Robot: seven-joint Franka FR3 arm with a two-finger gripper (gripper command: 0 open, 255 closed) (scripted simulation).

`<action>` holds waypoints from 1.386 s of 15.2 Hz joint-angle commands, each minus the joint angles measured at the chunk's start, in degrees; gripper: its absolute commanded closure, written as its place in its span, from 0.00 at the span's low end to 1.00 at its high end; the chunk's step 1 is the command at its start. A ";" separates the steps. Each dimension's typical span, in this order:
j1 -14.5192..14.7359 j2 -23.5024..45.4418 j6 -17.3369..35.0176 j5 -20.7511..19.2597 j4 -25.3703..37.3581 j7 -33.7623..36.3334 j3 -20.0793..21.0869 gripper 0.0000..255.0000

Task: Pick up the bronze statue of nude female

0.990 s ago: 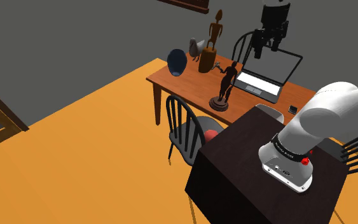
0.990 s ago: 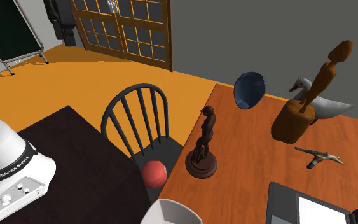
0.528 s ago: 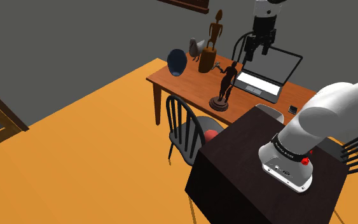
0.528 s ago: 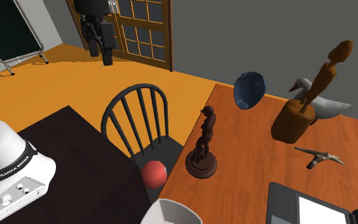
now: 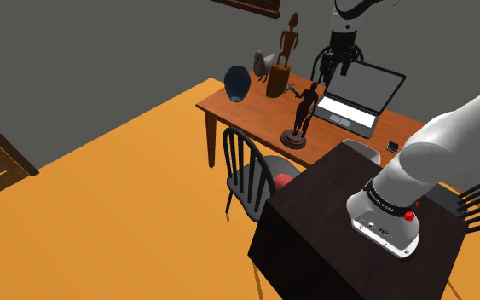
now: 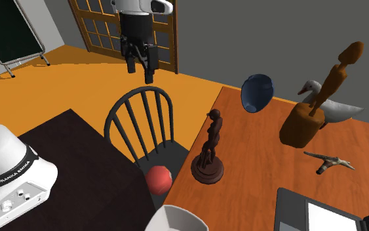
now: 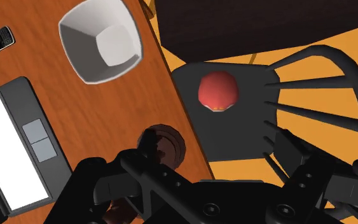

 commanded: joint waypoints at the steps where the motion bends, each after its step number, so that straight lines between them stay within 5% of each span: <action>1: -0.26 4.52 3.25 0.50 1.71 -2.06 -1.56 0.00; 11: -3.18 27.00 12.56 8.29 15.68 -14.01 -5.84 0.00; 21: -10.73 50.24 13.21 17.60 38.05 -23.73 -3.77 0.00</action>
